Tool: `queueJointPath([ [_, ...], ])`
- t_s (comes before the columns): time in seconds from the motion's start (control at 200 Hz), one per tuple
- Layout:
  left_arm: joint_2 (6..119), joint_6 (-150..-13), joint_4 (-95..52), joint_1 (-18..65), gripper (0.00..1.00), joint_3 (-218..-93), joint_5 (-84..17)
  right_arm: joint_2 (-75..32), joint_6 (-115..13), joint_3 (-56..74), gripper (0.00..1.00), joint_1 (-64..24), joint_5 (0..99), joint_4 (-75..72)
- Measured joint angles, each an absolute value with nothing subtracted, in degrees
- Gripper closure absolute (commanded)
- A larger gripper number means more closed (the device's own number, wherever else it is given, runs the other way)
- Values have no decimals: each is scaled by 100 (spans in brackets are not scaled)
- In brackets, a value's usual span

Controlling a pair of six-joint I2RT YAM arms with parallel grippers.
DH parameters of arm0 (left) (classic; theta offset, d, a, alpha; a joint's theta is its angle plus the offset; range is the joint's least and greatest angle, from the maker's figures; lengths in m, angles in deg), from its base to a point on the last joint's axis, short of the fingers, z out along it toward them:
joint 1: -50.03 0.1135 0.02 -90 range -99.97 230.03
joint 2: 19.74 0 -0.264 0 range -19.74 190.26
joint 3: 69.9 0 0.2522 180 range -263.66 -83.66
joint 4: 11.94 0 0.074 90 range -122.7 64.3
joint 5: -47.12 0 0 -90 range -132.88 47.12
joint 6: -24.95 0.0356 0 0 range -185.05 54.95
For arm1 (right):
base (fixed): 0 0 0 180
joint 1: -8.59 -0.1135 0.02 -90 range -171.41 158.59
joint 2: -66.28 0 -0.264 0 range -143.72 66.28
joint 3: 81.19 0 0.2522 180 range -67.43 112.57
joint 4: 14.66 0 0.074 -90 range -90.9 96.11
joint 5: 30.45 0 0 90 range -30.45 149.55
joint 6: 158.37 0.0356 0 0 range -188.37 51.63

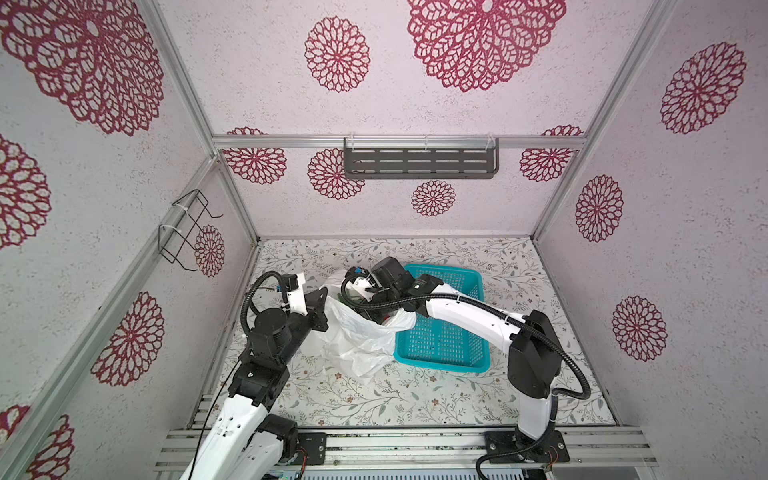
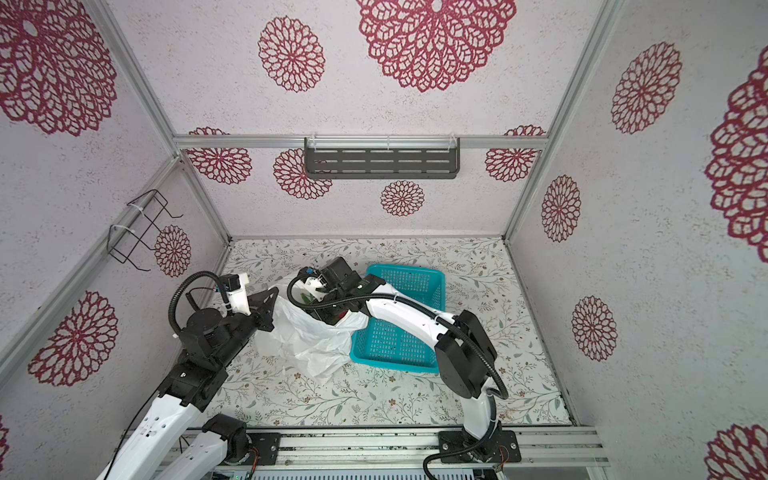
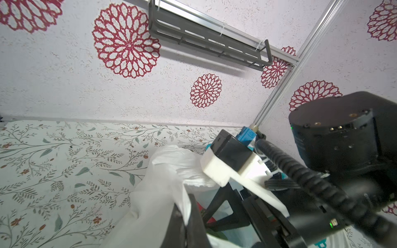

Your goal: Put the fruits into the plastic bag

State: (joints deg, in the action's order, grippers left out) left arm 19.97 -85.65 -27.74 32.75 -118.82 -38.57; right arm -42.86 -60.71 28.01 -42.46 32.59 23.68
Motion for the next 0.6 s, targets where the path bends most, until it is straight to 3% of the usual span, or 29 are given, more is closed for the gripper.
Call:
queueJointPath([
  [0.225,1857,-8576,-2713,3275,100,-11667,-4108,-3779,-5964,2561,13,-3890,3731,2165],
  [0.6,1846,-8705,-2615,3275,100,-11267,-4849,-1593,-5046,976,9,-2640,4496,637],
])
